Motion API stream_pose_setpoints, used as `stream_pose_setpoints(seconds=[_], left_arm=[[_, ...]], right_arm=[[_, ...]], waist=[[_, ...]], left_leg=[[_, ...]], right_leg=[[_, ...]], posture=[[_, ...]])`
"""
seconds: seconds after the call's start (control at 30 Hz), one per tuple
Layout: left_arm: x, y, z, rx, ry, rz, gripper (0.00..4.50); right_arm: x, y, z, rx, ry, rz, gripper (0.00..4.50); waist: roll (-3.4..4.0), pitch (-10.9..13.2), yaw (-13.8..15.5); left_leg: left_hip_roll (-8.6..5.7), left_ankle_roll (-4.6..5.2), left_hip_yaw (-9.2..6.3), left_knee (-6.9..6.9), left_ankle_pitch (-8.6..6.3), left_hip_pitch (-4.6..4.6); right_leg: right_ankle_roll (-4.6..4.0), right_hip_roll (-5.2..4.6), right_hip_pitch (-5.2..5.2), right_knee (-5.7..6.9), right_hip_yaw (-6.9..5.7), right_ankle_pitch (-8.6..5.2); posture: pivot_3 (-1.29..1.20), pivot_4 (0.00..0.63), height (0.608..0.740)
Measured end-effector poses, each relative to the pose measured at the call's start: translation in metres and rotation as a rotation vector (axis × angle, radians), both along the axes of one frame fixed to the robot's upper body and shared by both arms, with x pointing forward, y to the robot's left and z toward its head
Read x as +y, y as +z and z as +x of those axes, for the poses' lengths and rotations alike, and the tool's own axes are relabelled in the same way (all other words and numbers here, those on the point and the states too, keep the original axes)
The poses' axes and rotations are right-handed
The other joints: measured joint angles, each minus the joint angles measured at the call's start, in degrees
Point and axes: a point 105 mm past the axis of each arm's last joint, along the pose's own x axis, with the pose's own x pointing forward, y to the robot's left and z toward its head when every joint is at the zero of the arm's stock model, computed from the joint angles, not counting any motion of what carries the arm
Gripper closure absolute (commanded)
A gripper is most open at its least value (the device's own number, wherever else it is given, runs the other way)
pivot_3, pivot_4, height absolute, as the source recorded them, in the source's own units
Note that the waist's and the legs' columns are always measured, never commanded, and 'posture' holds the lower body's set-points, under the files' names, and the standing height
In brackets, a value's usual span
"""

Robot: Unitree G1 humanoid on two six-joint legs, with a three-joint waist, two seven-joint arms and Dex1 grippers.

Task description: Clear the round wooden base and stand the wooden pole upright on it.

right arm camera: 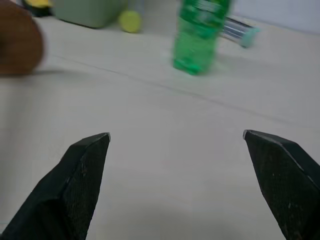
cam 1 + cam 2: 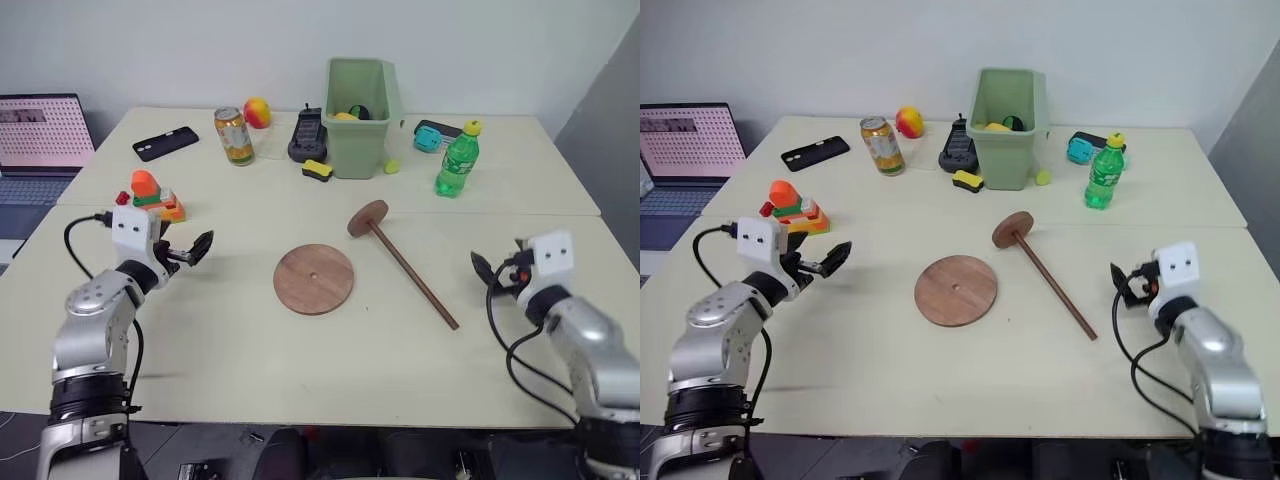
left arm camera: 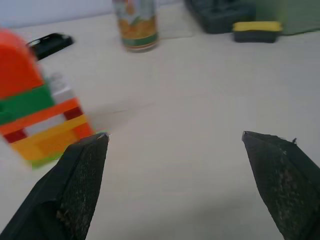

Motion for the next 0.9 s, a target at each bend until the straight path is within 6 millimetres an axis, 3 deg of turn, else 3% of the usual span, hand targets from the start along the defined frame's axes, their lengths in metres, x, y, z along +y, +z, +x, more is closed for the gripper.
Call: stream_pose_setpoints(seconds=[0.13,0.3,0.47,0.63,0.9], left_arm=[[-0.052,0.011,-0.02,0.064,-0.304,0.042,0.03],[-0.111,0.018,-0.052,0.115,-0.625,0.049,0.03],[-0.133,0.029,-0.072,0.117,-0.751,0.045,0.03],[-0.136,0.028,-0.077,0.133,-0.756,0.026,0.03],[-0.138,0.023,-0.082,0.138,-0.734,0.004,0.03]], right_arm=[[0.032,0.005,0.015,0.237,0.241,0.059,0.0],[0.069,0.017,0.039,0.496,0.405,0.082,0.0],[0.1,0.017,0.054,0.662,0.462,0.087,0.0],[0.108,-0.004,0.055,0.805,0.47,0.077,0.0],[0.12,-0.012,0.061,0.873,0.5,0.067,0.0]], waist=[[0.04,0.04,0.01],[0.15,0.16,-0.02],[0.16,0.16,-0.11],[0.18,0.18,0.04],[0.2,0.18,-0.08]], left_leg=[[-0.02,0.02,0.02,-0.02,-0.01,-0.03],[-0.01,0.04,0.05,-0.01,-0.02,-0.08],[0.04,0.15,0.03,-0.02,-0.08,-0.12],[0.04,0.15,0.04,0.02,-0.09,-0.15],[0.04,0.15,0.04,0.03,-0.09,-0.15]], right_leg=[[-0.01,0.05,0.0,-0.06,0.04,0.01],[-0.01,0.03,-0.09,-0.06,0.06,0.0],[-0.01,-0.01,-0.12,-0.11,0.03,0.0],[-0.01,-0.16,-0.14,-0.09,0.05,0.0],[-0.01,-0.22,-0.15,-0.09,0.04,0.0]], posture=[[0.0,0.15,0.74],[0.0,0.15,0.74],[0.0,0.15,0.74],[0.0,0.15,0.74],[0.0,0.15,0.74]])
